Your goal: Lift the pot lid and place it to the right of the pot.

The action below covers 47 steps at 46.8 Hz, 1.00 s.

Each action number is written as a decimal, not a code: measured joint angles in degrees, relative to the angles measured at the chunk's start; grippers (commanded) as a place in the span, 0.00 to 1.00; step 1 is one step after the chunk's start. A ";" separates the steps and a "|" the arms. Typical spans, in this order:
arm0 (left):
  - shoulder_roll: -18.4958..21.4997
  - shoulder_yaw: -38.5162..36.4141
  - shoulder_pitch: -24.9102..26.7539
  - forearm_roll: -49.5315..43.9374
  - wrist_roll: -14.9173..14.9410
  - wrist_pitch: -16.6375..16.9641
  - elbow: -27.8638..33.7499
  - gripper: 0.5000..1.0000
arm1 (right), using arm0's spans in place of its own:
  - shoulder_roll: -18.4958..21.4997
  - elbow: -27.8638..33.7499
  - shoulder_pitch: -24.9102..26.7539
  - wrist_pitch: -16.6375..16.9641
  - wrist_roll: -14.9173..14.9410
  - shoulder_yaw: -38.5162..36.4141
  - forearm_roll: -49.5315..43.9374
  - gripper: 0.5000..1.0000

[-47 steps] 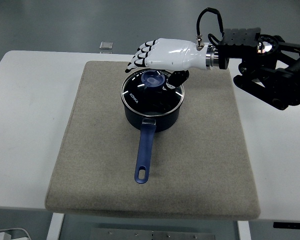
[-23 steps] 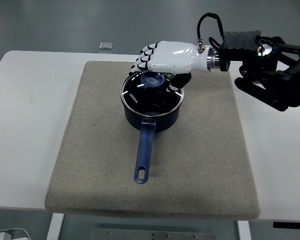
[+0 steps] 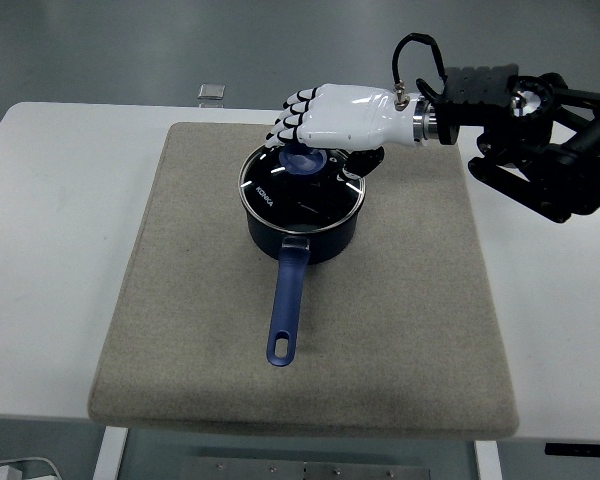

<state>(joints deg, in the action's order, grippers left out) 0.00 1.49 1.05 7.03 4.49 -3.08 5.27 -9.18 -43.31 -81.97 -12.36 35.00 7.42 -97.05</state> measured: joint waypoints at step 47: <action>0.00 0.00 0.01 0.00 -0.01 0.00 0.00 1.00 | 0.13 -0.02 -2.96 0.50 0.00 3.83 0.41 0.81</action>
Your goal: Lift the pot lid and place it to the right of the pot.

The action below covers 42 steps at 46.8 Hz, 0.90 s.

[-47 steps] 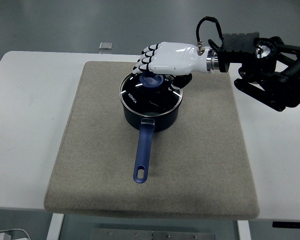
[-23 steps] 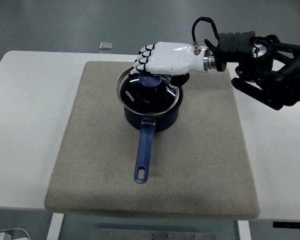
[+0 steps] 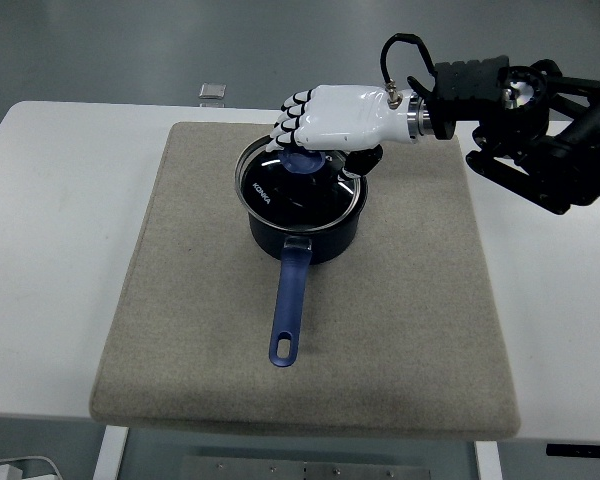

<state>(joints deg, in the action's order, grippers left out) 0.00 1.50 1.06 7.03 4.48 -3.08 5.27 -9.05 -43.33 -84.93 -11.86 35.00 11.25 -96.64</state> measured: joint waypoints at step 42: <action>0.00 0.01 -0.01 0.00 0.00 0.00 0.00 1.00 | 0.00 -0.05 -0.04 1.81 -0.02 0.89 0.00 0.10</action>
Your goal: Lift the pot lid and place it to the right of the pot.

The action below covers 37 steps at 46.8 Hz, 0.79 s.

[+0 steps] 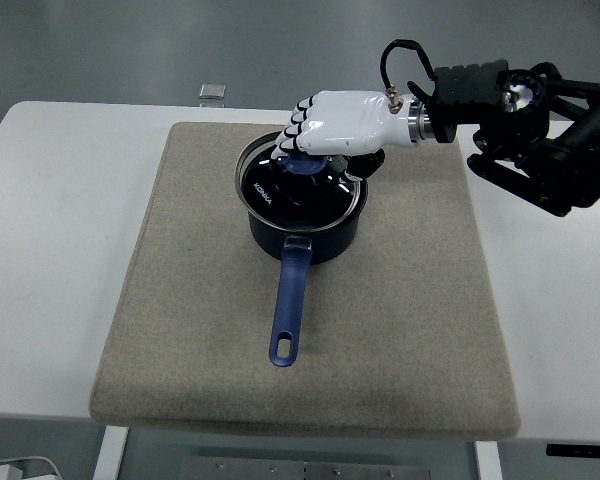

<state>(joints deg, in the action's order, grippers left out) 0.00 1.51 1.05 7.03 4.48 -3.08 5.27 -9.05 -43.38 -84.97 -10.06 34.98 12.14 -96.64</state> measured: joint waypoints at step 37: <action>0.00 0.01 0.00 0.00 0.00 0.00 0.00 1.00 | 1.32 0.03 -1.61 3.85 0.03 -0.01 -0.01 0.00</action>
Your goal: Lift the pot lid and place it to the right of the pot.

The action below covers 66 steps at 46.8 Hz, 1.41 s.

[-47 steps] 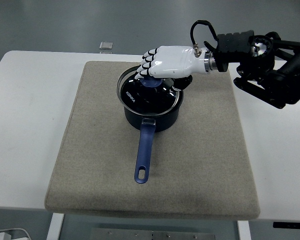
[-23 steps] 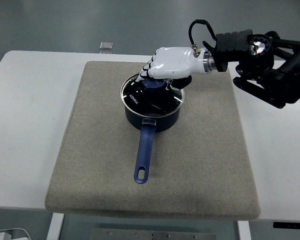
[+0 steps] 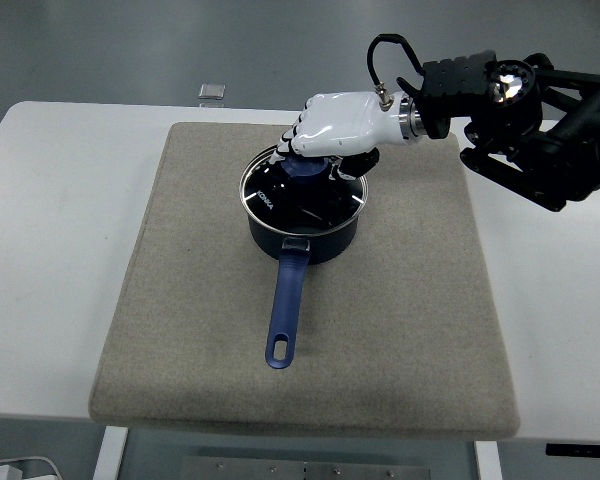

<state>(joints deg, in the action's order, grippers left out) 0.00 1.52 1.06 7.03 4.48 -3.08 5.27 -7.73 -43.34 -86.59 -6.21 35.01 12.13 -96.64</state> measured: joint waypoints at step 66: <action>0.00 -0.03 0.00 0.00 0.00 0.00 0.00 1.00 | -0.91 3.28 -5.25 1.81 -0.01 0.74 0.26 0.00</action>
<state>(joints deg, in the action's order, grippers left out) 0.00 1.49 1.06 7.03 4.48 -3.08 5.27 -8.64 -40.06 -91.83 -4.39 35.00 12.86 -96.38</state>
